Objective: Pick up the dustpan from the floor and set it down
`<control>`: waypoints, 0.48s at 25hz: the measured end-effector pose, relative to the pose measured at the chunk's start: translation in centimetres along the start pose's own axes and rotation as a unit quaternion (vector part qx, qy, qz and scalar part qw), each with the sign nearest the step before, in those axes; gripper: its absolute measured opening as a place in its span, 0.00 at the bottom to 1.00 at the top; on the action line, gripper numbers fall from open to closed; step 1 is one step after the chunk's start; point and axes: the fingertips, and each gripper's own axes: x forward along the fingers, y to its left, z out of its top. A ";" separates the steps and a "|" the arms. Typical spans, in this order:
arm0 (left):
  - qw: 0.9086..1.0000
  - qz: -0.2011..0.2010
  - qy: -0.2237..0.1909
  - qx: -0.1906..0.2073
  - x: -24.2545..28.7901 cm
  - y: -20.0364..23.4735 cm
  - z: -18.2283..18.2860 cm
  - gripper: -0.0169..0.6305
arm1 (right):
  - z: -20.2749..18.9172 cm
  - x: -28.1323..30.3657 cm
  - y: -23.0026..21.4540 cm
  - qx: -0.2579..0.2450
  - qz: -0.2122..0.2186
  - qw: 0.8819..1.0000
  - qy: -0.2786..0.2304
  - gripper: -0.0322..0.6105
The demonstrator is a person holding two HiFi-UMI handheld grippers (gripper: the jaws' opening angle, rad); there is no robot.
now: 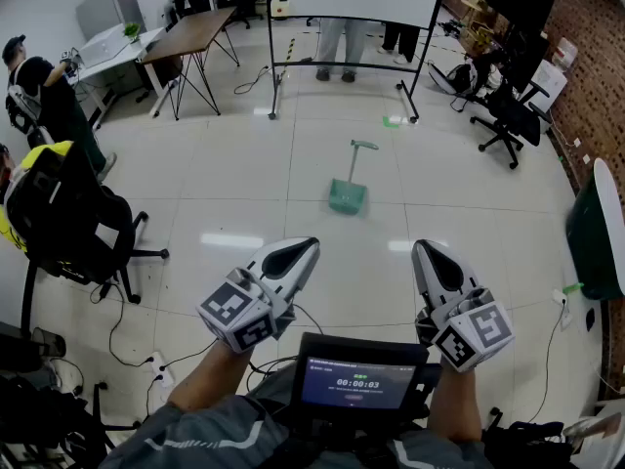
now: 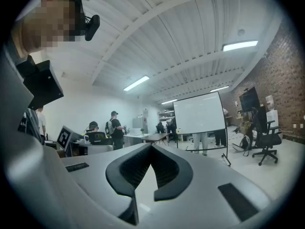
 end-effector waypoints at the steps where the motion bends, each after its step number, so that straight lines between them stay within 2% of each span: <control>1: 1.000 0.000 -0.001 -0.001 0.2 0.1 -0.1 0.07 | -0.2 0.1 -0.2 0.000 0.001 1.000 0.001 0.08; 12: 1.000 0.030 -0.007 0.005 1.4 3.5 -0.1 0.07 | -1.0 3.6 -1.9 0.005 0.024 1.000 -0.006 0.08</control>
